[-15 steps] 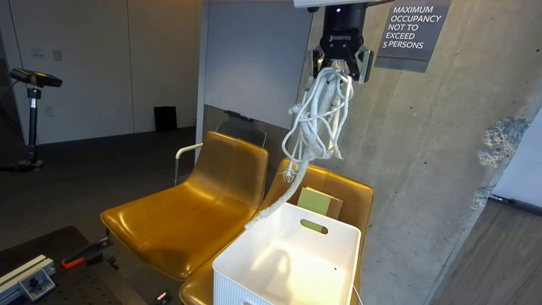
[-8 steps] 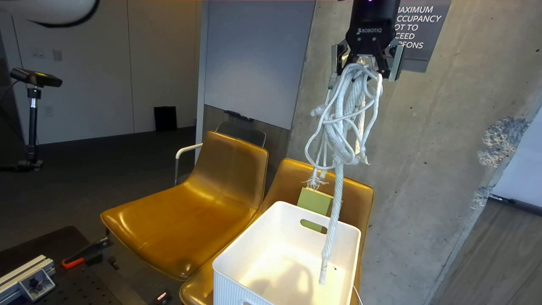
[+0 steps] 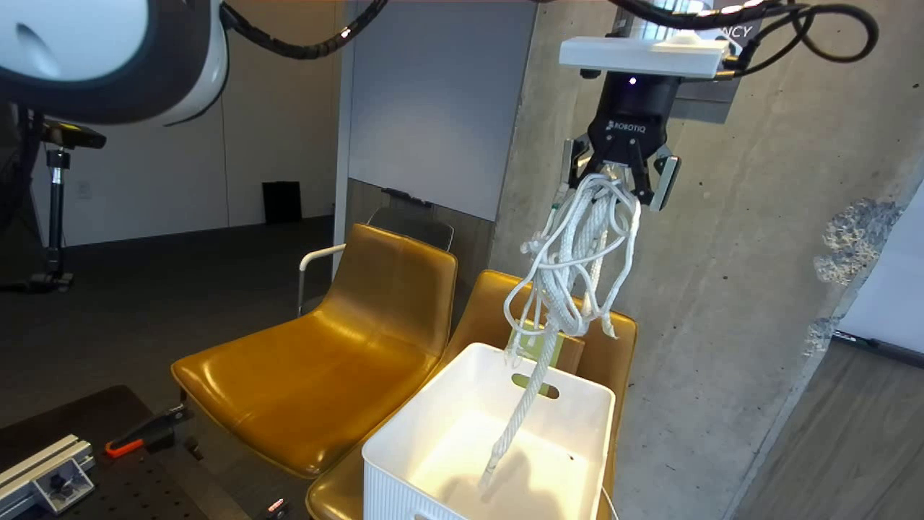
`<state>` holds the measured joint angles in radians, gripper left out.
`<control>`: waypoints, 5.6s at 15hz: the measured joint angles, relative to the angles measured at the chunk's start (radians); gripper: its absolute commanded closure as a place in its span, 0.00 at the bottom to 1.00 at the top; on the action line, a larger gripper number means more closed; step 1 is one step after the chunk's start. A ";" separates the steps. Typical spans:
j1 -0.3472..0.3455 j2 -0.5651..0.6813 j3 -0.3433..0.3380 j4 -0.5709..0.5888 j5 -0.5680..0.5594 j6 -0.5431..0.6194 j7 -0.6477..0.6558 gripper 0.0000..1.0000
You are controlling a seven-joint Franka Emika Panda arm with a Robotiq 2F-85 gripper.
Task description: Put the ropes in the basket
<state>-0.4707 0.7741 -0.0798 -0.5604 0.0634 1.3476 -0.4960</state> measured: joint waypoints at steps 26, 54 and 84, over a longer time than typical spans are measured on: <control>0.079 -0.120 0.005 -0.879 -0.081 0.684 -0.130 1.00; 0.208 -0.715 -0.019 -1.476 -0.055 0.940 -0.020 0.00; 0.288 -0.236 -0.260 -1.461 -0.603 1.343 0.381 0.00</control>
<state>-0.1831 0.5382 -0.3397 -2.0217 -0.5395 2.6908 -0.1150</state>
